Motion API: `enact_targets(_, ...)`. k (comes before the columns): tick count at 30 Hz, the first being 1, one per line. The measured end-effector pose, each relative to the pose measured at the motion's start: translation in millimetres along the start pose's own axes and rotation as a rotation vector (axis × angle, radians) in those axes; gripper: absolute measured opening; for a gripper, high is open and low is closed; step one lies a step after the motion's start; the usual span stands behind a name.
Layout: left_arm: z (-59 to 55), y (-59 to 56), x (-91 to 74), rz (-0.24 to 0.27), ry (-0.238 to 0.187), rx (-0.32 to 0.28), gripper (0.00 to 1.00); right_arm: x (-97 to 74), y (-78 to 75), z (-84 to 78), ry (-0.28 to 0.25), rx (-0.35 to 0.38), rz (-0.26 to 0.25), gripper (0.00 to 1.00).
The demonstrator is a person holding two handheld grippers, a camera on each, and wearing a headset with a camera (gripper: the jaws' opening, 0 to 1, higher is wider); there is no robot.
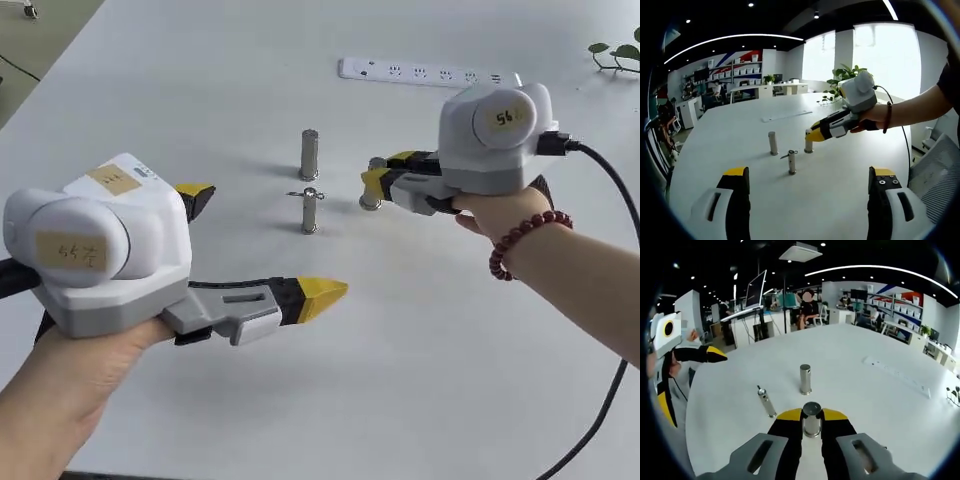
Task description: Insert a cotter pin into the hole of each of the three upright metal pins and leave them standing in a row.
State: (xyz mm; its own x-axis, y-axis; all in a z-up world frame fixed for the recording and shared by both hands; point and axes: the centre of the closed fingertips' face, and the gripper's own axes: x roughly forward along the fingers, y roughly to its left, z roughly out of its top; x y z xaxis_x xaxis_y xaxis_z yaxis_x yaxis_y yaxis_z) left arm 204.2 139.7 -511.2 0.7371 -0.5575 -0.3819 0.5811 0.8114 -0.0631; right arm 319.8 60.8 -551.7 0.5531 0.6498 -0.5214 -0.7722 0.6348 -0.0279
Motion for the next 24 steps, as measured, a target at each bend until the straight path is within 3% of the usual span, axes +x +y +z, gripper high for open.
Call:
enact_targets(15,-4.8,-5.9,-5.0,-0.002,0.005,-0.006,0.97,-26.7,37.8,-14.9,0.01,-0.024,0.018,0.08)
enact_targets(24,-5.9,-8.4,-8.9,-0.006,-0.001,-0.003,0.96,-34.2,50.3,-20.8,0.02,-0.041,0.021,0.08)
